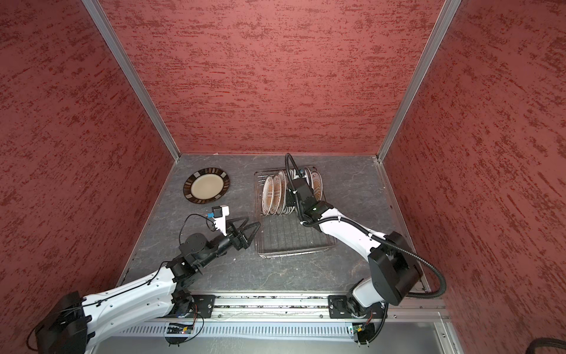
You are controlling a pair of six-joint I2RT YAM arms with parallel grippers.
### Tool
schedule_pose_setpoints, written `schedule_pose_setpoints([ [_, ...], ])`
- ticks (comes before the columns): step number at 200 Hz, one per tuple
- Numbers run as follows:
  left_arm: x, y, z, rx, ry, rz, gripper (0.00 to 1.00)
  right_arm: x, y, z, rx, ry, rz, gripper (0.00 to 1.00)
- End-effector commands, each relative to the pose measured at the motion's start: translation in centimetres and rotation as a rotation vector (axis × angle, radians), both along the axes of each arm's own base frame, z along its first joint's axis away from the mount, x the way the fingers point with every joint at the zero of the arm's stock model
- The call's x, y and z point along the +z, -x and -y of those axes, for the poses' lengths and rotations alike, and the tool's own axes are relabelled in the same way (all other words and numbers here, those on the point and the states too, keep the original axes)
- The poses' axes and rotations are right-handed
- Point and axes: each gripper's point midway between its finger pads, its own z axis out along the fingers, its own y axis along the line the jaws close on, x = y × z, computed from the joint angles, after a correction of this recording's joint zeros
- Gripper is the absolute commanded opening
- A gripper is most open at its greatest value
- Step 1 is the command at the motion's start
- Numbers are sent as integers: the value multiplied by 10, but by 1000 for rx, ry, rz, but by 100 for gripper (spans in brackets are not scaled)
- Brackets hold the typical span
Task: Unload the plates from the dish rack
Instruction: 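Reach the right gripper into the rack while the left gripper moves toward the rack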
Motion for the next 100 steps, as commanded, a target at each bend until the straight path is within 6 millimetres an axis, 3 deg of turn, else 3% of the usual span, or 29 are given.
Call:
schedule_pose_setpoints([
  [1, 20, -6, 2, 22, 21, 52, 99, 16, -11, 6, -57, 5, 40, 29],
  [47, 14, -13, 4, 50, 0, 40, 99, 10, -15, 3, -60, -8, 43, 23],
  [100, 6, -12, -1, 66, -9, 29, 99, 1, -19, 6, -101, -22, 58, 27],
])
